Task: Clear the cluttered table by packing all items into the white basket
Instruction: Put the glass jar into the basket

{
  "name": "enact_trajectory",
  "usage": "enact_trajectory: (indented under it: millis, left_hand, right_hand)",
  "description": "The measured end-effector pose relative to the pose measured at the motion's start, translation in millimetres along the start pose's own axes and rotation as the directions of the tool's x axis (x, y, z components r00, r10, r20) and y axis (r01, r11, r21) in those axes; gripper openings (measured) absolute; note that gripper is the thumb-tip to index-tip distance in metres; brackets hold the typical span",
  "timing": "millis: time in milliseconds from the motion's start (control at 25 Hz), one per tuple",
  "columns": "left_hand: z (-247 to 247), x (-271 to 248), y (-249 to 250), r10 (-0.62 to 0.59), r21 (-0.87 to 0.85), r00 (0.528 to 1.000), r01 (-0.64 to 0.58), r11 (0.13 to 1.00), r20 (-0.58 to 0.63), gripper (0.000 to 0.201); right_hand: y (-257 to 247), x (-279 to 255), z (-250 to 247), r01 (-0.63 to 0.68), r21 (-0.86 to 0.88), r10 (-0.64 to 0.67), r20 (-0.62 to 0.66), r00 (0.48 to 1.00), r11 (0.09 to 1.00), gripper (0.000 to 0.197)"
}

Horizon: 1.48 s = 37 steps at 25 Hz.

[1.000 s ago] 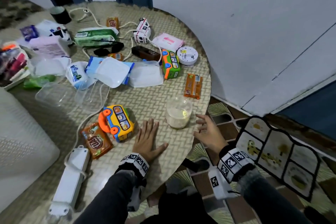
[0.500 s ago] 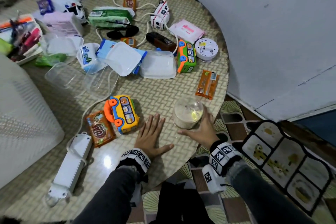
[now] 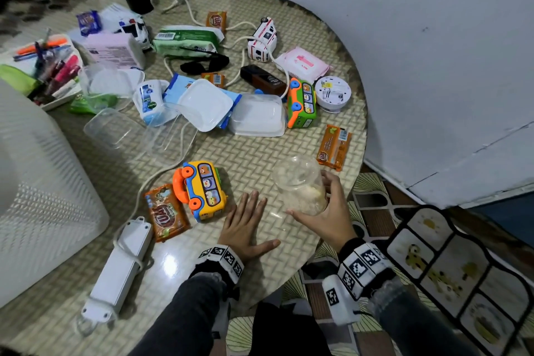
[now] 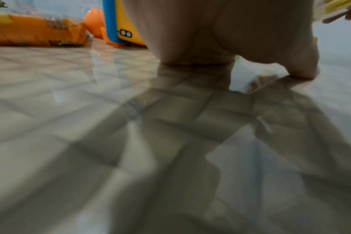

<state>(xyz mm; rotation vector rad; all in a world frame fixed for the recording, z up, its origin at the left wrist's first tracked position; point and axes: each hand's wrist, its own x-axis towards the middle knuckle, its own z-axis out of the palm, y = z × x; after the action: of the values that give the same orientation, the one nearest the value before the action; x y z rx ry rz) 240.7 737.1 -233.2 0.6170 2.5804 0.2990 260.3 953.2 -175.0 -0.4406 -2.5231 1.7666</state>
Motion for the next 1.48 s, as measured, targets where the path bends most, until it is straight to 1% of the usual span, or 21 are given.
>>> enact_trajectory:
  millis: [120,200,360,440,480,520,600,640,760,840,1000,1120,1200,1280,1320,1400,1480]
  left_hand:
    - [-1,0,0,0.004,0.010,1.000,-0.004,1.000,0.015,0.106]
    - [-4,0,1,0.005,0.000,1.000,-0.005,1.000,0.025,0.106]
    - [-4,-2,4,0.017,-0.009,1.000,-0.017,1.000,-0.003,0.109]
    - [-6,-4,5,0.035,-0.018,0.999,-0.035,0.999,-0.023,0.110]
    - [-9,-5,5,0.043,-0.032,0.999,-0.044,0.999,-0.027,0.106]
    - [-12,-6,5,0.050,-0.057,0.998,-0.051,0.997,-0.034,0.099]
    - [-19,-10,6,0.064,-0.159,0.993,-0.079,0.984,-0.102,0.077]
    - [-23,-12,6,0.069,-0.221,0.987,-0.101,0.970,-0.146,0.069]
    - [-33,-29,0,0.072,-0.327,0.964,-0.157,0.932,-0.257,0.058]
    - [-37,-44,-5,0.054,-0.360,0.946,-0.175,0.916,-0.321,0.052]
    - [-42,-79,-13,0.030,-0.404,0.903,-0.221,0.888,-0.428,0.045]
    - [-38,-123,-19,0.025,-0.421,0.864,-0.270,0.866,-0.502,0.042]
    - [-32,-157,-22,-0.003,-0.433,0.834,-0.283,0.856,-0.551,0.039]
    - [-23,-192,-26,-0.049,-0.458,0.823,-0.265,0.848,-0.566,0.038]
    - [-22,-201,-27,-0.063,-0.475,0.827,-0.258,0.841,-0.559,0.038]
    - [-17,-237,-36,-0.077,-0.480,0.828,-0.243,0.843,-0.555,0.038]
    - [-17,-271,-48,-0.106,-0.477,0.811,-0.228,0.849,-0.575,0.037]
  right_hand:
    - [-6,-9,-6,0.007,-0.023,-0.009,-0.070,0.998,1.000,0.097]
    - [-9,-16,-9,0.015,-0.002,-0.015,-0.111,0.994,1.000,0.097]
    - [-14,-29,-14,0.007,0.025,-0.003,-0.168,0.986,1.000,0.097]
    - [-17,-38,-12,0.018,0.054,-0.006,-0.205,0.979,0.998,0.094]
    - [-18,-43,-10,0.031,0.073,-0.014,-0.225,0.974,0.997,0.092]
    - [-18,-48,-9,0.046,0.085,-0.024,-0.243,0.970,0.995,0.090]
    - [-20,-57,-5,0.068,0.099,-0.040,-0.265,0.963,0.993,0.090]
    - [-20,-61,-4,0.068,0.109,-0.037,-0.264,0.964,0.992,0.089]
    - [-26,-75,4,0.067,0.110,-0.037,-0.253,0.967,0.992,0.085]
    - [-28,-86,11,0.077,0.118,-0.047,-0.237,0.970,0.990,0.082]
    - [-31,-115,23,0.092,0.175,-0.053,-0.214,0.975,0.980,0.085]
    - [-39,-155,35,0.112,0.220,-0.067,-0.201,0.977,0.969,0.080]
    - [-37,-184,46,0.106,0.214,-0.064,-0.192,0.979,0.971,0.077]
    - [-32,-211,59,0.097,0.219,-0.057,-0.182,0.982,0.971,0.076]
    - [-29,-218,63,0.099,0.231,-0.056,-0.187,0.981,0.968,0.075]
    - [-31,-244,81,0.100,0.246,-0.057,-0.173,0.983,0.964,0.076]
    - [-38,-266,101,0.097,0.254,-0.068,-0.122,0.990,0.962,0.074]
